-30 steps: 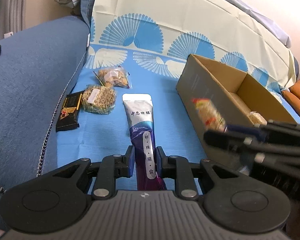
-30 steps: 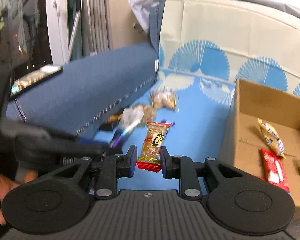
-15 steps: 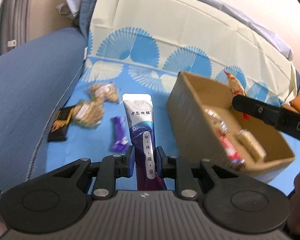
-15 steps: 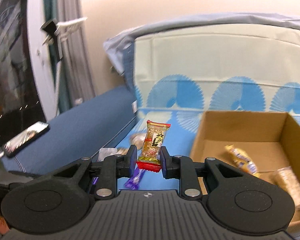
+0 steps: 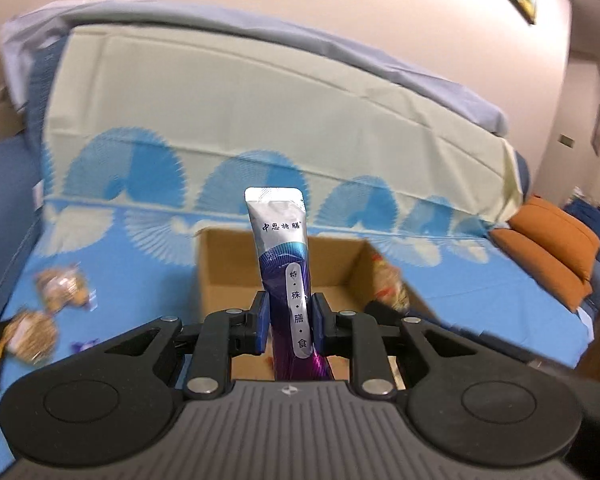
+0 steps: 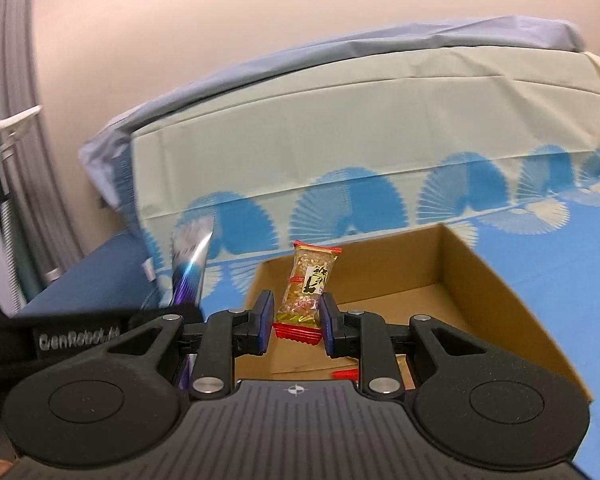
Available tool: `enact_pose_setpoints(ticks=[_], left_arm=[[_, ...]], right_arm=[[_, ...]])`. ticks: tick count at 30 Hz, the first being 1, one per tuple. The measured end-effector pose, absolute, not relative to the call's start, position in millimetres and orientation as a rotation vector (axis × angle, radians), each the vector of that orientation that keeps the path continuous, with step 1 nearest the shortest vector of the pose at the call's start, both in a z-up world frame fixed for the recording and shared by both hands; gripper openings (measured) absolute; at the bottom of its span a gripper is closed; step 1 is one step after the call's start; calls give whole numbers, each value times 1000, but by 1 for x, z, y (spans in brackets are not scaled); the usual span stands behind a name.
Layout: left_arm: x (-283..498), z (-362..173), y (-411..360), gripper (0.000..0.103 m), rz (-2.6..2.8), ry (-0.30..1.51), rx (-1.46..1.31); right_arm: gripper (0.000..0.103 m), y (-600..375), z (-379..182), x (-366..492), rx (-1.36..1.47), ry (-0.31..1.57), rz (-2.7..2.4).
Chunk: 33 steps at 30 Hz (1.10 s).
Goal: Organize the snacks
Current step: 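Carry both snacks over the box and open both tools to drop them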
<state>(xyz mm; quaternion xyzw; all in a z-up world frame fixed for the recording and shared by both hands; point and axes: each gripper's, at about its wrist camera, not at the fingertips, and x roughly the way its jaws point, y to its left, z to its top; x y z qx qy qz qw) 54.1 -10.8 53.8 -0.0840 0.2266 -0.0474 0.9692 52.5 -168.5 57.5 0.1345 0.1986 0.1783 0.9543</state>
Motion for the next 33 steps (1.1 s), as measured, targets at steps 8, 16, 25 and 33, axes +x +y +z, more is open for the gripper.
enact_pose_setpoints(ticks=[8, 16, 25, 33], left_arm=[[82, 59, -29, 23, -135, 445, -160], [86, 64, -32, 26, -177, 458, -166], [64, 58, -15, 70, -113, 427, -175], [25, 56, 82, 79, 134, 432, -230]], right_arm=[[25, -189, 47, 61, 294, 411, 287], [26, -192, 45, 60, 285, 417, 269], [72, -187, 46, 58, 232, 426, 175], [72, -169, 43, 54, 192, 434, 212]])
